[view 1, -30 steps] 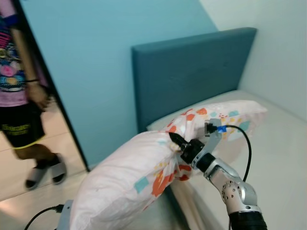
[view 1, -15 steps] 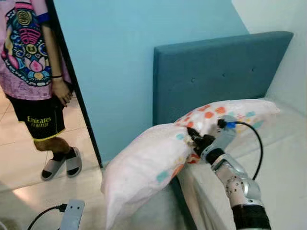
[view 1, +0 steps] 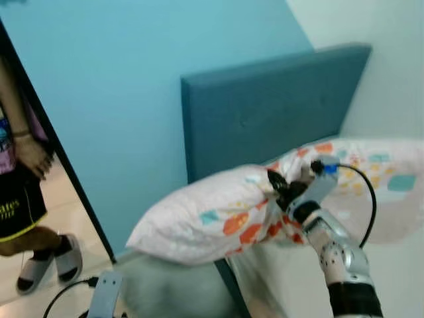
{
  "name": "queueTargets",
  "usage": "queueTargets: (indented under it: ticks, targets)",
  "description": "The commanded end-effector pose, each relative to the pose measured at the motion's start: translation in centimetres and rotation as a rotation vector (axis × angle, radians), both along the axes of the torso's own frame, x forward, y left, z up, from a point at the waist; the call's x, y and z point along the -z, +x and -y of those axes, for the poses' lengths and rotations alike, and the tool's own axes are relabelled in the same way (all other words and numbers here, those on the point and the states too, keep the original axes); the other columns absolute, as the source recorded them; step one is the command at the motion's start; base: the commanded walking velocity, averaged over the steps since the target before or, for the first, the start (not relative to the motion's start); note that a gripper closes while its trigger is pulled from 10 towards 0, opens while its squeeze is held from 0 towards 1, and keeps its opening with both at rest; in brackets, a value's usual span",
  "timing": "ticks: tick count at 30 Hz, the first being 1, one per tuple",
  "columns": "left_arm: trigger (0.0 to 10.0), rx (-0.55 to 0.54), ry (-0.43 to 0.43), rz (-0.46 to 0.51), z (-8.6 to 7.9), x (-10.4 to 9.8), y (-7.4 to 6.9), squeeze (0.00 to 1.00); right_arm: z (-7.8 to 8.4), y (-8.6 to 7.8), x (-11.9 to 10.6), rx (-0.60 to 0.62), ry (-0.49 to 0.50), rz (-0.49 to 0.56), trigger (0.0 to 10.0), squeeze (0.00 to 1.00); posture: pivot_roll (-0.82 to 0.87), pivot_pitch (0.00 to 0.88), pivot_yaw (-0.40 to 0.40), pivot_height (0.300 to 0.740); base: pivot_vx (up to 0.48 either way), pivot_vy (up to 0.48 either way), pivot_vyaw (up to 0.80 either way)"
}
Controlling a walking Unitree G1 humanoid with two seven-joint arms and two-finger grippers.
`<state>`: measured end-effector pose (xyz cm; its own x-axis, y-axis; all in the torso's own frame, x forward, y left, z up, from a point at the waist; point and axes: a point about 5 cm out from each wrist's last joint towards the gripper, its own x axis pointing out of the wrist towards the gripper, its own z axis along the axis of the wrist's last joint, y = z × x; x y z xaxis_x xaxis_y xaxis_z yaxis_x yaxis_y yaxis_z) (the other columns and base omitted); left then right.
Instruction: Clean up the room
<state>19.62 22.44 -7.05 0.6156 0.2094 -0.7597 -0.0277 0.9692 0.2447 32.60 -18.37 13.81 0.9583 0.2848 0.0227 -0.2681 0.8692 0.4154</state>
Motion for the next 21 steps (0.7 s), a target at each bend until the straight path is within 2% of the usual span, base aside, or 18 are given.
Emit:
queueTargets:
  ticks: [1,17,21]
  targets:
    - [10.0,-0.005,0.012,-0.043,-0.55,0.49,-1.14,0.00,-1.57,0.42,-2.39,-0.051,0.003,0.126,10.0,0.00,0.00,0.000,-0.005,0.731,0.480,0.000,0.45]
    - [10.0,0.009,0.018,-0.040,-0.41,0.45,-0.99,0.00,-0.98,0.58,-1.96,0.003,-0.007,0.093,10.0,0.00,0.00,0.000,-0.003,0.731,0.480,0.000,0.00]
    - [10.0,0.013,0.025,-0.042,-0.32,0.47,-0.99,0.00,-0.63,0.62,-1.75,0.018,-0.017,0.079,10.0,0.00,0.00,0.000,-0.003,0.731,0.247,0.000,0.00]
